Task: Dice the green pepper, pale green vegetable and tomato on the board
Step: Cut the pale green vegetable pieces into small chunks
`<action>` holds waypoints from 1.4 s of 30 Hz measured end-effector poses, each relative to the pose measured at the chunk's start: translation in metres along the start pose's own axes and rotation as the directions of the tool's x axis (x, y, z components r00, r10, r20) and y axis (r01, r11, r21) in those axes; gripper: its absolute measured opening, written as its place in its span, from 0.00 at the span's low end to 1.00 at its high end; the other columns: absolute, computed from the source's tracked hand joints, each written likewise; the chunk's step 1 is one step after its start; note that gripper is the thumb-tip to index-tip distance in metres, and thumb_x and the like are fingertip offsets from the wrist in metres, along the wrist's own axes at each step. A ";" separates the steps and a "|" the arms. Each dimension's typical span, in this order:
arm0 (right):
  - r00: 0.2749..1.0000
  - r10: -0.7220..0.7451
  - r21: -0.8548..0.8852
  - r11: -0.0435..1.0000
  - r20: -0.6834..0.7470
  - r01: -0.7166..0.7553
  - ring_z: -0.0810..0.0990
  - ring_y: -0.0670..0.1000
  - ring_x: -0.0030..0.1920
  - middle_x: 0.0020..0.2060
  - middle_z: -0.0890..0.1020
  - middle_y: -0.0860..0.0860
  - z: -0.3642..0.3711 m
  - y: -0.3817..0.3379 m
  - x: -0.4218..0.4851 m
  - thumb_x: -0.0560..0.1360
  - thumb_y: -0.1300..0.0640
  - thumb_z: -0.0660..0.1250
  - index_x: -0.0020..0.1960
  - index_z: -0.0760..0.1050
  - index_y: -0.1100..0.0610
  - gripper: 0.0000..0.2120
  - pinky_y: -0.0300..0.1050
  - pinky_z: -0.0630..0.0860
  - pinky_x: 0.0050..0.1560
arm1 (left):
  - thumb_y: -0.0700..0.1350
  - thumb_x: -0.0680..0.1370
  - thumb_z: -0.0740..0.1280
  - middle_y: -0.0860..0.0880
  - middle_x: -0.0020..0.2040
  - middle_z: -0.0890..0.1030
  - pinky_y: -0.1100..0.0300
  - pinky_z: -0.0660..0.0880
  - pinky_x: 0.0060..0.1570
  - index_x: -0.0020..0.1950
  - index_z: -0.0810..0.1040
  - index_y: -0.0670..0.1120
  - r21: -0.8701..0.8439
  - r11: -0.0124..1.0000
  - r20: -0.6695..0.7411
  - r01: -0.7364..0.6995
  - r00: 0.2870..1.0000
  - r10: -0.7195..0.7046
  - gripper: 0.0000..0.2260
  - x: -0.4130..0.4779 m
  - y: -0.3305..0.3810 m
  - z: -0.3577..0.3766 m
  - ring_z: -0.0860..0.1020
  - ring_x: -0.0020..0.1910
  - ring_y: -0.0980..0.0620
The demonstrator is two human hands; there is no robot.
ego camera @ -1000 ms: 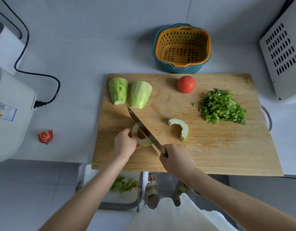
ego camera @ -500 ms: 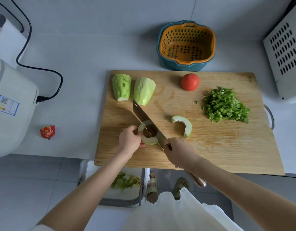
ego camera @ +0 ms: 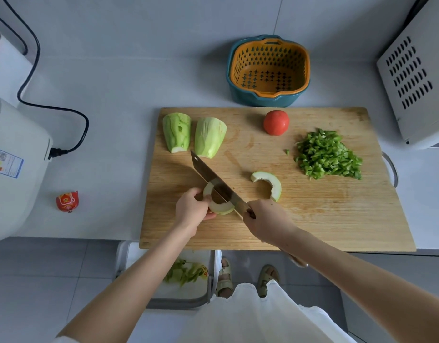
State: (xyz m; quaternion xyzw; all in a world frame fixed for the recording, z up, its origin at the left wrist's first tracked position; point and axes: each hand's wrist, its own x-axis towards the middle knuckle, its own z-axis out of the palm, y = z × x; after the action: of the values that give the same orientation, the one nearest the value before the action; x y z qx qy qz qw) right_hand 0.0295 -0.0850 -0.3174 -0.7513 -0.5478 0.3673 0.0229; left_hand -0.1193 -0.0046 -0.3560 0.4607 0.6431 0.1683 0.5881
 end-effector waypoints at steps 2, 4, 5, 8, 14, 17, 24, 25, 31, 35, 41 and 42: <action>1.000 0.000 -0.027 1.000 -0.014 0.000 0.67 0.48 0.27 0.28 0.69 0.49 -0.001 0.001 -0.002 0.78 0.58 0.56 0.31 0.63 0.55 0.16 0.40 0.64 0.26 | 0.41 0.76 0.68 0.48 0.50 0.77 0.58 0.81 0.39 0.56 0.72 0.46 0.001 1.000 0.031 -0.014 0.999 0.014 0.11 -0.002 -0.001 0.001 0.81 0.44 0.48; 1.000 0.001 -0.044 0.999 -0.025 -0.002 0.66 0.48 0.27 0.28 0.69 0.49 -0.002 0.002 -0.004 0.78 0.57 0.56 0.31 0.63 0.55 0.16 0.39 0.61 0.25 | 0.42 0.75 0.70 0.50 0.49 0.76 0.61 0.81 0.37 0.55 0.70 0.47 0.033 0.998 0.046 -0.047 0.998 0.045 0.13 -0.004 -0.001 0.003 0.81 0.45 0.48; 0.999 0.002 -0.051 0.999 -0.032 -0.004 0.66 0.48 0.27 0.28 0.69 0.49 -0.003 0.002 -0.005 0.78 0.57 0.56 0.31 0.63 0.54 0.16 0.39 0.61 0.25 | 0.43 0.74 0.71 0.52 0.48 0.75 0.62 0.80 0.36 0.54 0.69 0.48 0.061 0.996 0.043 -0.062 0.997 0.060 0.13 -0.004 -0.001 0.005 0.81 0.46 0.48; 0.998 0.008 -0.077 0.997 -0.061 -0.012 0.65 0.47 0.26 0.27 0.68 0.49 -0.006 0.005 -0.010 0.78 0.57 0.55 0.31 0.62 0.54 0.16 0.39 0.60 0.24 | 0.45 0.76 0.69 0.50 0.49 0.75 0.61 0.80 0.36 0.59 0.70 0.46 0.114 0.991 0.015 -0.075 0.997 0.073 0.14 -0.002 0.002 0.008 0.81 0.45 0.49; 0.996 0.036 -0.060 0.997 -0.083 -0.041 0.65 0.47 0.26 0.27 0.68 0.49 -0.010 0.013 -0.014 0.78 0.57 0.56 0.31 0.62 0.55 0.16 0.40 0.59 0.24 | 0.42 0.76 0.69 0.49 0.49 0.77 0.55 0.81 0.42 0.63 0.72 0.43 0.090 0.995 0.024 -0.046 0.999 0.044 0.16 -0.002 0.002 0.010 0.81 0.42 0.49; 0.995 0.040 -0.055 0.998 -0.087 -0.045 0.65 0.47 0.26 0.26 0.68 0.49 -0.011 0.016 -0.015 0.78 0.58 0.56 0.31 0.61 0.55 0.17 0.39 0.59 0.25 | 0.40 0.76 0.69 0.53 0.45 0.75 0.56 0.81 0.42 0.61 0.72 0.43 0.105 0.992 0.014 -0.067 0.998 0.066 0.15 -0.002 0.002 0.011 0.81 0.45 0.48; 0.995 0.058 -0.067 0.996 -0.085 -0.064 0.64 0.48 0.27 0.27 0.67 0.49 -0.014 0.021 -0.015 0.78 0.57 0.56 0.30 0.60 0.54 0.17 0.40 0.60 0.26 | 0.38 0.75 0.70 0.50 0.49 0.75 0.53 0.81 0.44 0.65 0.72 0.42 0.200 0.975 0.067 -0.096 0.994 0.084 0.19 0.008 0.011 0.011 0.80 0.46 0.49; 0.994 0.061 -0.070 0.995 -0.087 -0.067 0.64 0.48 0.26 0.27 0.67 0.49 -0.014 0.021 -0.015 0.78 0.57 0.56 0.30 0.60 0.54 0.18 0.40 0.60 0.26 | 0.39 0.75 0.70 0.49 0.49 0.76 0.54 0.81 0.43 0.65 0.73 0.42 0.218 0.970 0.078 -0.103 0.993 0.088 0.19 0.010 0.013 0.011 0.80 0.46 0.49; 0.994 0.070 -0.069 0.995 -0.085 -0.076 0.66 0.49 0.27 0.27 0.68 0.49 -0.011 0.023 -0.015 0.78 0.57 0.55 0.30 0.60 0.52 0.17 0.40 0.62 0.26 | 0.57 0.65 0.71 0.47 0.49 0.78 0.52 0.80 0.41 0.52 0.75 0.47 0.391 0.914 0.038 -0.113 0.994 0.106 0.21 0.012 0.005 0.022 0.80 0.44 0.49; 0.991 0.099 -0.016 0.995 -0.085 -0.101 0.74 0.50 0.29 0.29 0.73 0.50 -0.008 0.024 -0.016 0.77 0.57 0.56 0.31 0.62 0.51 0.15 0.43 0.70 0.28 | 0.51 0.72 0.70 0.45 0.47 0.79 0.65 0.67 0.29 0.50 0.78 0.44 0.489 0.854 -0.070 -0.177 0.968 0.241 0.13 0.016 -0.008 0.033 0.79 0.40 0.50; 0.990 0.136 0.086 0.987 -0.039 -0.132 0.82 0.56 0.36 0.35 0.80 0.56 -0.018 0.019 -0.014 0.78 0.56 0.54 0.34 0.66 0.54 0.14 0.49 0.80 0.37 | 0.44 0.76 0.68 0.46 0.47 0.80 0.56 0.80 0.34 0.54 0.75 0.42 0.268 0.953 -0.039 -0.140 0.987 0.156 0.09 0.011 0.002 0.036 0.82 0.39 0.48; 0.991 0.125 0.078 0.990 -0.055 -0.120 0.82 0.56 0.35 0.33 0.79 0.55 -0.019 0.019 -0.016 0.78 0.57 0.54 0.33 0.65 0.54 0.15 0.47 0.78 0.35 | 0.42 0.77 0.67 0.46 0.50 0.79 0.59 0.80 0.33 0.56 0.74 0.42 0.179 0.978 -0.023 -0.103 0.994 0.109 0.10 0.007 0.004 0.037 0.82 0.40 0.48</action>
State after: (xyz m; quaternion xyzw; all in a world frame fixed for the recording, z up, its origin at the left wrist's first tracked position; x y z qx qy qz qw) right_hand 0.0535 -0.0989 -0.3028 -0.7930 -0.4854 0.3655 0.0448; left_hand -0.0833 -0.0092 -0.3666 0.5420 0.6396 0.1490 0.5244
